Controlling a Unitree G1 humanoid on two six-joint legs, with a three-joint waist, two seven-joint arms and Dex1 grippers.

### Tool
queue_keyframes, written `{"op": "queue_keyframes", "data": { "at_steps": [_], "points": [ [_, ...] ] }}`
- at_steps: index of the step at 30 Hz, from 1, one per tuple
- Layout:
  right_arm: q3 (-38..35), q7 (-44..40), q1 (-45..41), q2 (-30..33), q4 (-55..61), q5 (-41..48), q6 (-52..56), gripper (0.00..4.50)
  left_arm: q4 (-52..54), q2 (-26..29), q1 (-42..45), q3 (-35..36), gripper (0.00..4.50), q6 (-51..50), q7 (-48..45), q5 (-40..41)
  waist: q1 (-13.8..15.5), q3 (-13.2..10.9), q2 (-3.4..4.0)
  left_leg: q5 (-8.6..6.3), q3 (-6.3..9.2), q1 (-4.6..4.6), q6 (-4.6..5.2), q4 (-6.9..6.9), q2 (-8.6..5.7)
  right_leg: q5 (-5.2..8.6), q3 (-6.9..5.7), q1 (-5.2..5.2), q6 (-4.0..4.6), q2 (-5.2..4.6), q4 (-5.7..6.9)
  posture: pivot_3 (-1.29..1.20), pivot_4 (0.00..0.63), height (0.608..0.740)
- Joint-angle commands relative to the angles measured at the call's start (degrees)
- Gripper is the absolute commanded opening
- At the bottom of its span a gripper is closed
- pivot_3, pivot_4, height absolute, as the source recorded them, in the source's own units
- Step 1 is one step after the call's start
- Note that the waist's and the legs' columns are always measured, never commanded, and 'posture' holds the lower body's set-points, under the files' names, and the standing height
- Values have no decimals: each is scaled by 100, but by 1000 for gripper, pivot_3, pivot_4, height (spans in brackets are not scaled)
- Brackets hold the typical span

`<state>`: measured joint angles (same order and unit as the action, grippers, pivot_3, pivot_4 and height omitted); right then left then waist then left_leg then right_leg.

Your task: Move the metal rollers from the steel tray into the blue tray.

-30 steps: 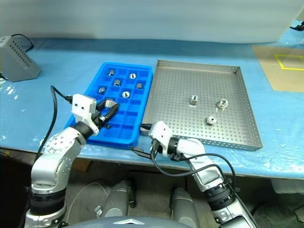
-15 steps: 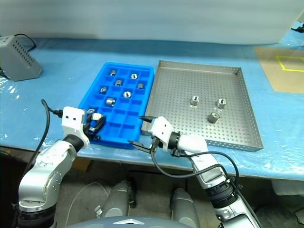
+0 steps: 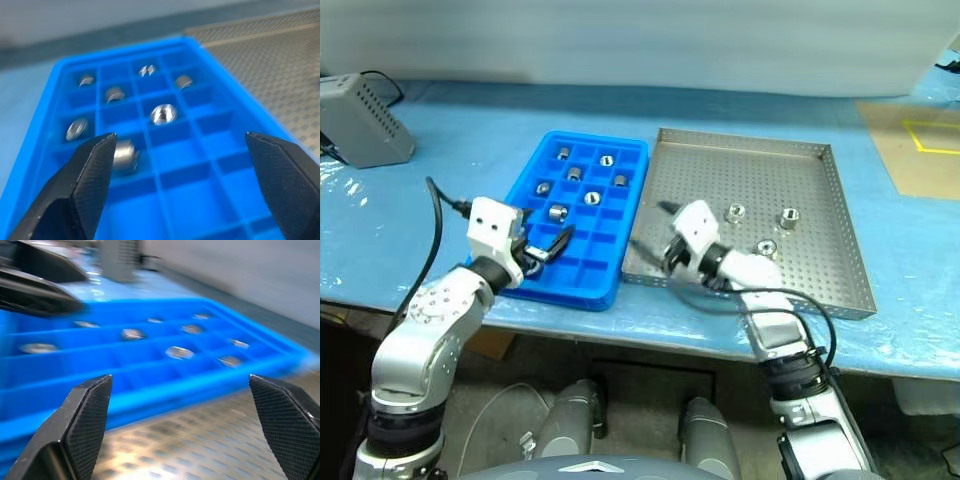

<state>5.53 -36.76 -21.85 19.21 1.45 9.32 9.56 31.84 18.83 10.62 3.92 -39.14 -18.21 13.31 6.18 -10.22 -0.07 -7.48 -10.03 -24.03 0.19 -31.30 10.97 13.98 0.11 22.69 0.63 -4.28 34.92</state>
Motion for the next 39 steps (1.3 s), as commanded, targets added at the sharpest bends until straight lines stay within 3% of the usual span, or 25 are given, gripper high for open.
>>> {"op": "queue_keyframes", "data": {
  "at_steps": [1, 3, 5, 8, 10, 15, 24, 34, 39],
  "points": [
    [-999, -256, -1643, 1184, -1295, 391, 1032, 4500, -404, 32, 309, -143, 4401, 487, -276, 47, -41, -5, 13, 7, -2, -2, -7, -7, -2, -3, 3, 3, -3, 0, 5, 30, 150, 740],
    [-1255, -417, -2867, 2055, -2264, 505, 2059, 4500, -756, -11, 577, -229, 4401, 708, -399, 49, -83, -47, 93, 19, -7, -21, 5, -30, -17, -19, 13, 24, -13, -4, 24, -4, 150, 740],
    [-1258, -211, -3196, 2295, -2677, 431, 2605, 4500, -993, -42, 769, -320, 4401, 907, -559, 93, -65, -47, 109, 34, -10, -76, 16, -49, -30, -29, 14, 67, -21, -23, 48, -63, 150, 740],
    [-1448, -125, -3289, 2445, -2816, 444, 3047, 4500, -1521, -80, 1131, -504, 4401, 1251, -833, 63, -103, 38, -36, 35, -12, -36, 18, -48, 6, 3, -29, 21, 33, 22, 59, -104, 150, 740],
    [-1609, -252, -3171, 2537, -2635, 596, 3398, 4500, -1877, -166, 1406, -598, 4401, 1482, -965, 54, -187, 43, -40, 20, -11, 1, -3, -57, 44, 16, -36, -14, 53, 53, 57, -145, 150, 740],
    [-1768, -498, -2562, 2502, -1821, 1045, 4063, 4500, -2494, -345, 1858, -714, 4401, 1926, -1272, 106, -256, 29, 58, 22, -21, -16, -5, -73, 43, 14, -8, 18, 52, 51, 85, -188, 150, 740],
    [-1735, -80, -1884, 2050, -1169, 1233, 4488, 4500, -3109, -564, 2268, -795, 4401, 2435, -1772, 183, -377, 30, 59, 15, -32, -3, 6, -92, 72, 8, -4, 12, 65, 67, 95, -209, 150, 740],
    [-802, -316, -1444, 2110, -1474, 662, 3953, 4500, -3212, -612, 2310, -756, 4401, 2590, -1847, 214, -379, 30, 60, 15, -34, -4, 7, -89, 77, 7, -4, 13, 66, 72, 87, -208, 150, 740],
    [-730, -365, -1227, 2042, -1680, 584, 3737, 4500, -3178, -591, 2268, -730, 4401, 2584, -1917, 260, -375, 30, 60, 13, -35, -6, 9, -90, 72, 7, -2, 13, 65, 66, 86, -206, 150, 740]
  ]
}}
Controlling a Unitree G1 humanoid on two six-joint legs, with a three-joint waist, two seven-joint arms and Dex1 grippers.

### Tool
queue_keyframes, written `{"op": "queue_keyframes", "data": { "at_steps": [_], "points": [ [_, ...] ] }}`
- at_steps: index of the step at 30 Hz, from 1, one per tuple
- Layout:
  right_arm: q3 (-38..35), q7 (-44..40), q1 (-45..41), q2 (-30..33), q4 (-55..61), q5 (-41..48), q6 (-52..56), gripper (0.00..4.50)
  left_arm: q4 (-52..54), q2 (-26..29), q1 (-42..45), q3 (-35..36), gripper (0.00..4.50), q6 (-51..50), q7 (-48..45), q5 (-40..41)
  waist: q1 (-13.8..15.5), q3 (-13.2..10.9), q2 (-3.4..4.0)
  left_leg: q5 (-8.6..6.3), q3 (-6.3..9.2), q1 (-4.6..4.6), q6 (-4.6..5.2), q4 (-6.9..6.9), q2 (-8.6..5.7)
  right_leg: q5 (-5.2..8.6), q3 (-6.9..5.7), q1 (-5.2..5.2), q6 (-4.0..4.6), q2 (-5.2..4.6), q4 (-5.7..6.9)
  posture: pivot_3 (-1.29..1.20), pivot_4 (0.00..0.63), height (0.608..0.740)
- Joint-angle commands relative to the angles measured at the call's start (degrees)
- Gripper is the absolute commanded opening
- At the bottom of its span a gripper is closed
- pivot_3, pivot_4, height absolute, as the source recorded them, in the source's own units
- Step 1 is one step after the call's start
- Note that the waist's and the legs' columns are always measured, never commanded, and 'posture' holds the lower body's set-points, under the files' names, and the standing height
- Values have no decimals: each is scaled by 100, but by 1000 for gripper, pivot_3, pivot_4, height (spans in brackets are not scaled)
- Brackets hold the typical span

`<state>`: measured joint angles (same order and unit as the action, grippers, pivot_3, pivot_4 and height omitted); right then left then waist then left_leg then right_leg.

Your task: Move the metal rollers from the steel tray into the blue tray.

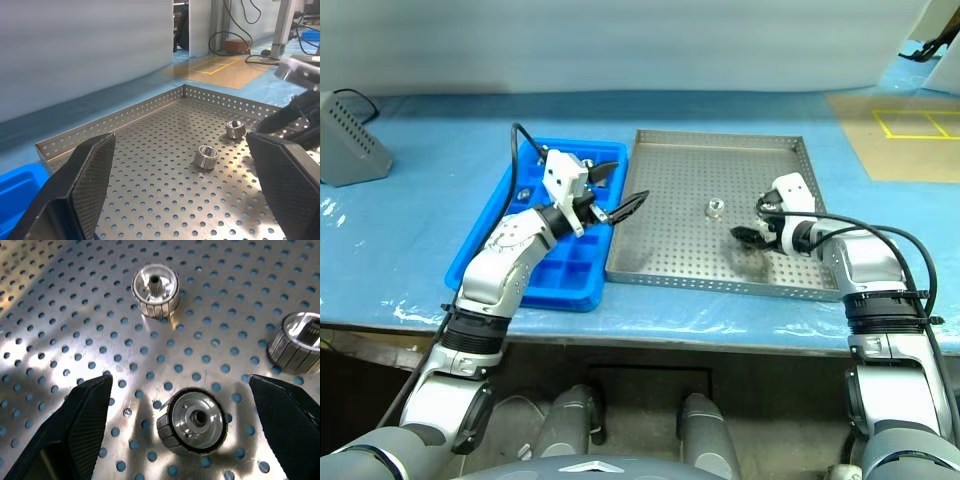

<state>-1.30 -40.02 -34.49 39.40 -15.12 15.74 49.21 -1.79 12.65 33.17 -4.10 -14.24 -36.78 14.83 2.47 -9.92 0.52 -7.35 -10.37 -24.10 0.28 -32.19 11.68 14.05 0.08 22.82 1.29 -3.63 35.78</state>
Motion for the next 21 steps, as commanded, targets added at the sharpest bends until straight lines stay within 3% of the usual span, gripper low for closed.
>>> {"op": "queue_keyframes", "data": {
  "at_steps": [1, 8, 11, 17, 21],
  "points": [
    [-13, -54, 83, 5, -113, -97, -316, 4500, 193, 29, 8, 70, 4401, 88, -65, 115, -5, 0, 0, 0, 0, 0, 0, 0, 0, 0, 0, 0, 0, 0, 0, -204, 150, 740],
    [39, -143, 93, -98, -743, -286, -867, 4500, 116, 9, 46, 70, 4401, 134, -66, 117, -15, 0, 0, -1, 0, 2, 1, -1, 2, 0, 0, -3, 0, 1, -1, -204, 150, 740],
    [-94, -159, 186, -241, -709, -179, -1020, 3943, 112, 17, 33, 89, 4443, 158, -46, 106, -24, 0, 0, -1, -1, 6, 1, -3, 3, 0, 0, -5, 0, 1, 1, -203, 150, 740],
    [-196, -277, 150, -309, -669, -141, -1239, 1872, 197, 112, -64, 168, 4443, 169, 23, 81, -20, 0, 0, -1, -1, 6, 1, -1, 4, 0, 0, -5, 0, 2, 1, -180, 150, 740],
    [-369, -444, -132, -421, -584, 18, -1759, 1741, 426, 213, -178, 295, 4443, 86, 82, 175, -22, 0, 0, -1, 0, 2, 1, 1, 3, 0, 0, 0, 0, 2, -1, -137, 150, 740]
  ]
}}
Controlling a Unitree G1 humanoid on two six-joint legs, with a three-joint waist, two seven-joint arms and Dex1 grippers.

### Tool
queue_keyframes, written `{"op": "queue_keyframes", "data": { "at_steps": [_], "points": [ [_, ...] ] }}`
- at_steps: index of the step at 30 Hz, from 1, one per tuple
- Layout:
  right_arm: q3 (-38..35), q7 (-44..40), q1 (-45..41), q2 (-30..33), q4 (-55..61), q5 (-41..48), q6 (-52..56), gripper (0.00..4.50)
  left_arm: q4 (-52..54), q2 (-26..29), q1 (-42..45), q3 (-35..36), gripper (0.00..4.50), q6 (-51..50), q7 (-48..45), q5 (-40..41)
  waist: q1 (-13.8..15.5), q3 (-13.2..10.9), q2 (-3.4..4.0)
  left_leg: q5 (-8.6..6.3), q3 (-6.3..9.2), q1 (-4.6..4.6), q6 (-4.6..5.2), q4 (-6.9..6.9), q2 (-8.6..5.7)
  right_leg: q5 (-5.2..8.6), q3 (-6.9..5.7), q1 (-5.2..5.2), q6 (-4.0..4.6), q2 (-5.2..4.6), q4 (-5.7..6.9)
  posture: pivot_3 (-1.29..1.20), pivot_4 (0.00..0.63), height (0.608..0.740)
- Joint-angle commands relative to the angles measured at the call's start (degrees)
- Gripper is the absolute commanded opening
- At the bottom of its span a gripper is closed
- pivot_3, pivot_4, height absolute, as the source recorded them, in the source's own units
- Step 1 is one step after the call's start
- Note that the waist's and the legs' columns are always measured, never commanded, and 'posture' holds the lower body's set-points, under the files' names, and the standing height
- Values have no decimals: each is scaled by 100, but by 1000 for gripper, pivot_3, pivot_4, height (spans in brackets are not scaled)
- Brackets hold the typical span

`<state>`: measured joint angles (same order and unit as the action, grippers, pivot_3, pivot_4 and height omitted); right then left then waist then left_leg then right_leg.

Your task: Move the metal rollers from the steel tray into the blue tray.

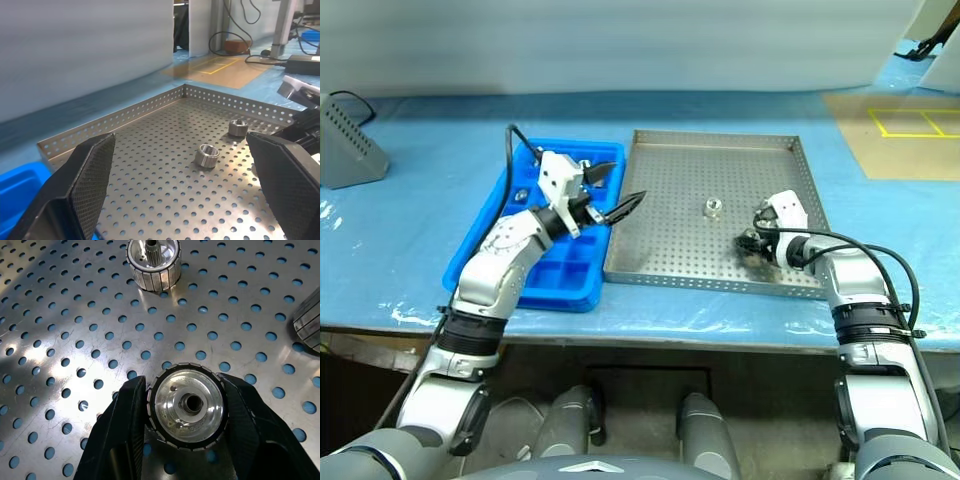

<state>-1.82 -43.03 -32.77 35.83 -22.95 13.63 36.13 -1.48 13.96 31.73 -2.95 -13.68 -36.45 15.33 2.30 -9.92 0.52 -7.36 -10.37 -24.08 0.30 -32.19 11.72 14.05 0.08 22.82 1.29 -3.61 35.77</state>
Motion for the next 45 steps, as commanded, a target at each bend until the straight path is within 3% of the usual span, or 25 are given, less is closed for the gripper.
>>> {"op": "queue_keyframes", "data": {
  "at_steps": [1, 4, 8, 16, 22, 27, 35, 45],
  "points": [
    [-401, -196, -518, -143, 188, 349, -534, 1741, 522, 120, -103, 247, 4443, -29, 39, 207, -15, -1, 1, 0, 1, -1, 0, 1, 0, 0, 1, 3, 0, 0, 0, -137, 150, 740],
    [-447, -289, -1034, -331, 72, 457, -731, 1741, 873, 211, -324, 388, 4443, -190, -30, 484, -19, -3, 3, 0, 4, -6, 0, 1, 2, 0, 11, 22, 0, 0, 12, -88, 150, 740],
    [-163, -162, -1785, -963, 789, 717, -232, 1741, 1548, 565, -897, 636, 4443, -471, -92, 771, -1, -3, 3, 2, 7, -5, -3, 11, 10, 2, 8, 27, 4, 15, 9, 5, 150, 740],
    [576, -415, -2602, -1867, -268, 253, -702, 1741, 2476, 1111, -1970, 1044, 4443, -633, 267, 713, 338, -6, -2, 23, 17, -10, -39, 73, 12, 14, -20, 32, 24, 17, -7, 176, 150, 740],
    [907, -674, -2621, -2318, -607, 0, -1427, 1741, 2903, 1292, -2792, 1458, 4443, -587, 339, 785, 500, -7, -5, 31, 23, -30, -53, 87, 12, 14, -31, 50, 23, 14, -9, 246, 150, 740],
    [1125, -1027, -2478, -2583, -510, -20, -1530, 1741, 2659, 1607, -3553, 2208, 4443, -77, -221, 1062, 519, -8, -7, 40, 29, -30, -67, 103, 14, 16, -37, 58, 25, 22, -7, 287, 150, 740],
    [1635, -816, -2293, -3079, -806, -577, -1754, 1741, 3128, 1349, -3958, 1862, 4443, -19, 52, 931, 655, -7, -9, 44, 42, -23, -76, 117, 15, 16, -34, 61, 24, 21, -3, 311, 150, 740],
    [1619, -765, -2255, -3145, -1203, -778, -1678, 1741, 2496, 1276, -4227, 1920, 4443, 677, -371, 949, 688, -7, -10, 46, 42, -22, -78, 120, 16, 16, -32, 62, 24, 23, -5, 311, 150, 740]
  ]
}}
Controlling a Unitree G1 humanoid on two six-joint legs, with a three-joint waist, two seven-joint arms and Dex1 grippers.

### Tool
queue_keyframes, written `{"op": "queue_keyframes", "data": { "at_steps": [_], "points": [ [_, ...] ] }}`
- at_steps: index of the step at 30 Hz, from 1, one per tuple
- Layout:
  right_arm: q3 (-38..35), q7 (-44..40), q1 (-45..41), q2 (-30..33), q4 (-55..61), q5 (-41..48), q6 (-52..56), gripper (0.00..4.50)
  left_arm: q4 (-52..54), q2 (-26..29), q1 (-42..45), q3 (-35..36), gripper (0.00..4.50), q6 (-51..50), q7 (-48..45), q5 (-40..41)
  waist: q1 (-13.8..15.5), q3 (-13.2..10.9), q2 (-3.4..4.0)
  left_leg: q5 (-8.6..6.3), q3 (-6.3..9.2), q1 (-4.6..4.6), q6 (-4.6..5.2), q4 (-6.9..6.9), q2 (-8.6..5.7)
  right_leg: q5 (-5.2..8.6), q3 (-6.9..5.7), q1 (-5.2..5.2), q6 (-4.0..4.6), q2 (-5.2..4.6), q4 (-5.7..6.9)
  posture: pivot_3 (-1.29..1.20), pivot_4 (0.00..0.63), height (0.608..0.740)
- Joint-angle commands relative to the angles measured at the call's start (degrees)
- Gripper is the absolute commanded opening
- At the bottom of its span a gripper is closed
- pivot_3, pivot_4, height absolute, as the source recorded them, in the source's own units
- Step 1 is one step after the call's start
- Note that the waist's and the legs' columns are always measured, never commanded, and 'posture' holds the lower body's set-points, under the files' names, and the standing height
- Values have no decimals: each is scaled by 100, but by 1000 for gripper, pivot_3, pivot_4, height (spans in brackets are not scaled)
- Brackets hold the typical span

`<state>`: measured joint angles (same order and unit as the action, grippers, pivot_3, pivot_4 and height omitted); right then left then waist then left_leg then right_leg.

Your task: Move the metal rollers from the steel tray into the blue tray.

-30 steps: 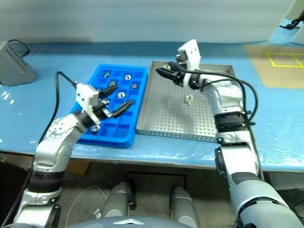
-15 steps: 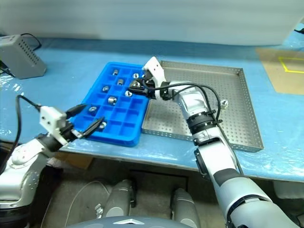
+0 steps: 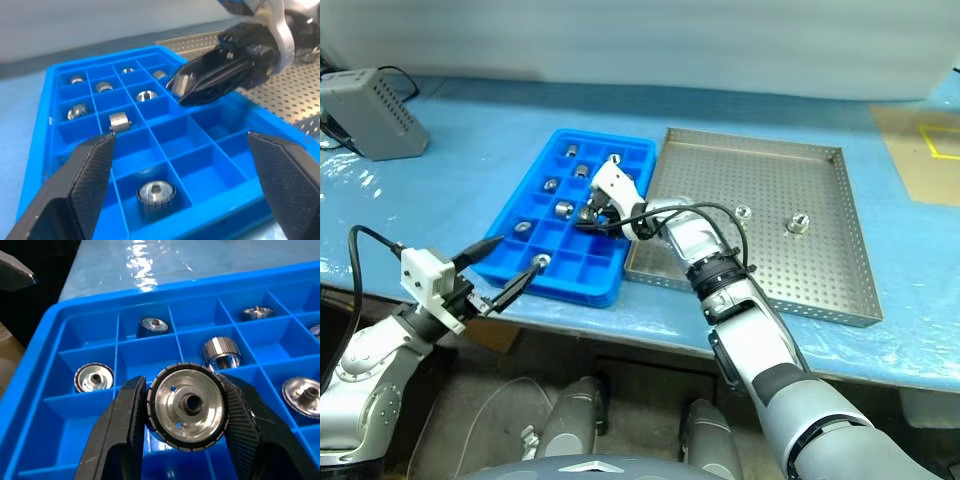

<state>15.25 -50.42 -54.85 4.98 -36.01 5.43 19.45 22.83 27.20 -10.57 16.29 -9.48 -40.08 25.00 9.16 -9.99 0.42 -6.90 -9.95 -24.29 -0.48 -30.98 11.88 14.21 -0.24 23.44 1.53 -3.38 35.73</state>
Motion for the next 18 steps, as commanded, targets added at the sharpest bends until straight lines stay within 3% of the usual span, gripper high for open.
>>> {"op": "queue_keyframes", "data": {
  "at_steps": [1, 8, 18],
  "points": [
    [-96, -16, -29, -78, 124, 53, 4, 1741, 110, -93, 25, -114, 4443, 254, 69, -82, 2, 0, 0, 0, 0, -1, 0, 0, 0, 0, 0, 0, 0, -1, 0, 311, 150, 740],
    [-178, 96, -30, -287, 36, 72, -58, 1741, 854, -392, 257, -928, 4443, -249, 836, -541, -5, 0, -1, 0, 9, 1, 0, -1, 0, -1, 1, -2, 0, -3, 4, 309, 150, 740],
    [-156, -22, 28, -520, -84, 108, -2, 1741, 2126, -137, 539, -725, 4443, -1596, 1507, -73, -23, 1, -1, 4, 8, 4, -5, -2, -1, -1, -3, -3, 0, 0, 8, 332, 150, 740]
  ]
}}
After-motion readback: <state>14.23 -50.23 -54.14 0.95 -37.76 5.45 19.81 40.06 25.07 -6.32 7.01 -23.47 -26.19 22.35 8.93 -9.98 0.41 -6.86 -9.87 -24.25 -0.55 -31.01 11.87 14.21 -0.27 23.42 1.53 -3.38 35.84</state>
